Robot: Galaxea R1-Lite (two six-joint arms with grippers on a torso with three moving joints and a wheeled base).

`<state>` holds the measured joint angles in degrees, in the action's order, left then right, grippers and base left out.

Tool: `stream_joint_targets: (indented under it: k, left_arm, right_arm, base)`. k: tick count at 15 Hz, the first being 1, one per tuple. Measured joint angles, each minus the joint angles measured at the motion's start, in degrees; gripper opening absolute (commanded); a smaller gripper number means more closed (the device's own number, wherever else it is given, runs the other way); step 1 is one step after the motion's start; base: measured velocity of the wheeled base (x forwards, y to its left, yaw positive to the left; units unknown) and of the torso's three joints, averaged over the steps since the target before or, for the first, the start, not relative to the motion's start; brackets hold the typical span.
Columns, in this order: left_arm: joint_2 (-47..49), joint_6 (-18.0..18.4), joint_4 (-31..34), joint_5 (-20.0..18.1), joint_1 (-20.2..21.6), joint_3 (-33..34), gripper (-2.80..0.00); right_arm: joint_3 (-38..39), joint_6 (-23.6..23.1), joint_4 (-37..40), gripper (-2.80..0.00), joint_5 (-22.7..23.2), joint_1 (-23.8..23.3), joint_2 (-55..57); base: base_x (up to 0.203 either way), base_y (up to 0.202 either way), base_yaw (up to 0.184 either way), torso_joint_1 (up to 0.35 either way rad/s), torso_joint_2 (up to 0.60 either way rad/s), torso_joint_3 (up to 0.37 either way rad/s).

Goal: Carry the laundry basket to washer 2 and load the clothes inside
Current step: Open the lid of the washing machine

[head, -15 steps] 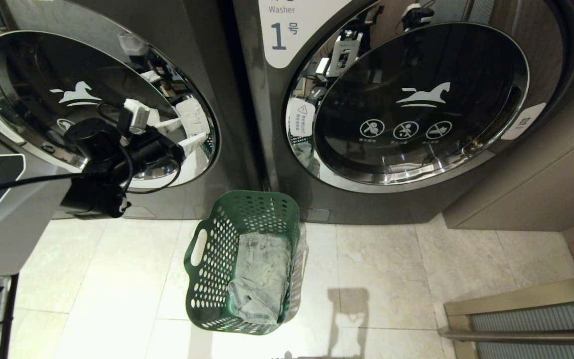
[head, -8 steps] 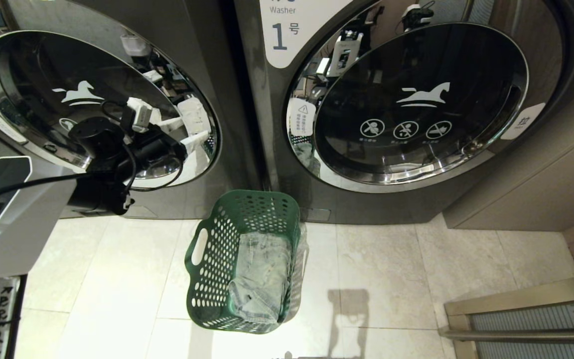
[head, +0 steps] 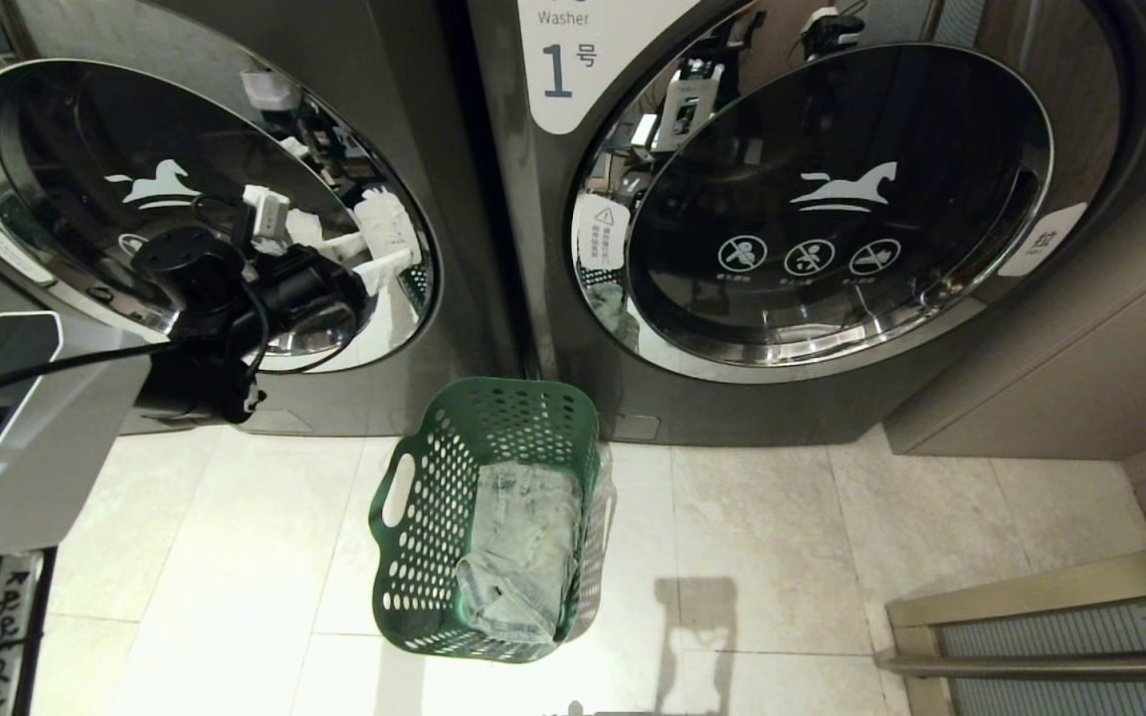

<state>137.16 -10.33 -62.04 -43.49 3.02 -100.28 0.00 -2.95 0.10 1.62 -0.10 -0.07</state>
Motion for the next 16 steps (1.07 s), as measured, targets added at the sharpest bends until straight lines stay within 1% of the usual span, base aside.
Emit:
stream_joint_targets:
  k: [3,6,13,16]
  left_arm:
    - [-0.02,1.13,0.0,0.43,0.94,0.11,0.0]
    - [-0.06,2.83,0.16,2.43,0.92,0.25,0.0]
    - [-0.82,2.37,0.33,2.74,-0.26,0.19,0.0]
    - [-1.21,2.17,-0.28,2.22,-0.62,0.6,0.0]
  right_arm:
    - [0.0,0.0,0.0,-2.8,0.0,0.0,0.0]
    - [0.0,0.0,0.0,-2.8,0.0,0.0,0.0]
    - [0.0,0.0,-0.01,-2.8,0.01,0.0,0.0]
    - [0.0,0.0,0.0,-2.8,0.0,0.0,0.0]
  base:
    - [0.0,0.0,0.0,0.0,0.0,0.0]
    - [0.0,0.0,0.0,0.0,0.0,0.0]
    - [0.0,0.0,0.0,0.0,0.0,0.0]
    - [0.0,0.0,0.0,0.0,0.0,0.0]
